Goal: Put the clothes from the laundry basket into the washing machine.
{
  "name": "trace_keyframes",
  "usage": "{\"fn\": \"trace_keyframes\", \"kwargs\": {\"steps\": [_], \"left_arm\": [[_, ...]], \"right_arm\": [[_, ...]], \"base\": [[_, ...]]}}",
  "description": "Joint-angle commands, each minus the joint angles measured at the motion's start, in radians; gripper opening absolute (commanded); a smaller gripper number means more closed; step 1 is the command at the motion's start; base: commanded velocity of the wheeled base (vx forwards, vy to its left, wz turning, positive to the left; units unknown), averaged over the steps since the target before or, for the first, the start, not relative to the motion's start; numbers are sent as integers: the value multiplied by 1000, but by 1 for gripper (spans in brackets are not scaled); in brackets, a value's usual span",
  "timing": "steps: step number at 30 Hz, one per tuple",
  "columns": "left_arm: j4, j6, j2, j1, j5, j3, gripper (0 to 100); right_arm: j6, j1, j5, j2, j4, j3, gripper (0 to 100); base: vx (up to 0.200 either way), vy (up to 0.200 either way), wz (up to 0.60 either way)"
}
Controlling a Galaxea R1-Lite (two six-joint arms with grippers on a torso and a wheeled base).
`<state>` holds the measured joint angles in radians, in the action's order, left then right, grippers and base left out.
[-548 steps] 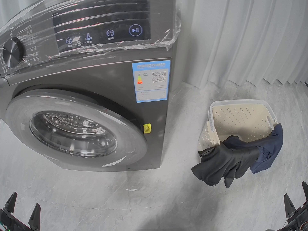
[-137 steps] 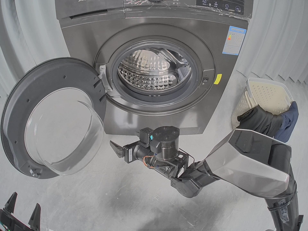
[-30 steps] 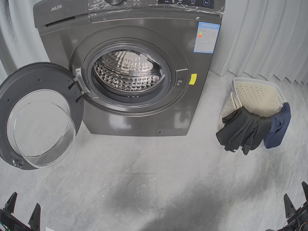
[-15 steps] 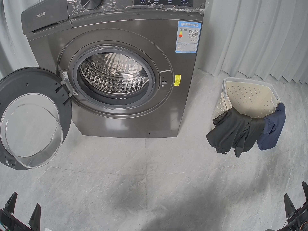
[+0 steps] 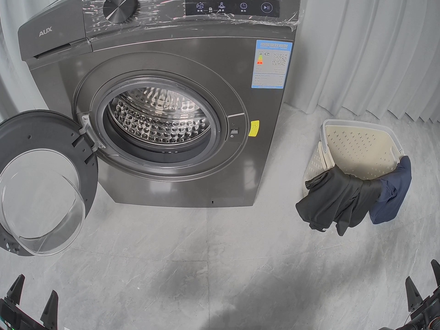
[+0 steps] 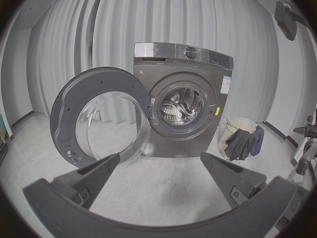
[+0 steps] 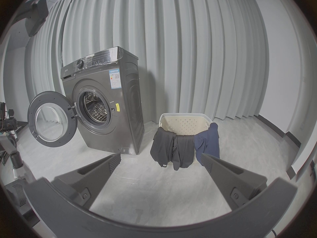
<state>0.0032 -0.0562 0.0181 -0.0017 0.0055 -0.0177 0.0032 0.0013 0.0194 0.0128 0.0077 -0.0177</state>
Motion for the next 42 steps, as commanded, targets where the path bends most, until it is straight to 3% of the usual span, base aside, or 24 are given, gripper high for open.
{"fn": "trace_keyframes", "kwargs": {"steps": [1,21,32,42], "left_arm": [[0,-1,-7,0,1,15,100],[0,-1,-7,0,-1,15,100],[0,-1,-7,0,1,15,100],[0,-1,-7,0,1,15,100]], "right_arm": [[0,0,1,-13,0,18,100],[0,0,1,-13,0,18,100],[0,0,-1,-13,0,18,100],[0,0,1,-13,0,18,100]], "base": [[0,-200,0],[0,-200,0],[0,0,0],[0,-200,0]]}}
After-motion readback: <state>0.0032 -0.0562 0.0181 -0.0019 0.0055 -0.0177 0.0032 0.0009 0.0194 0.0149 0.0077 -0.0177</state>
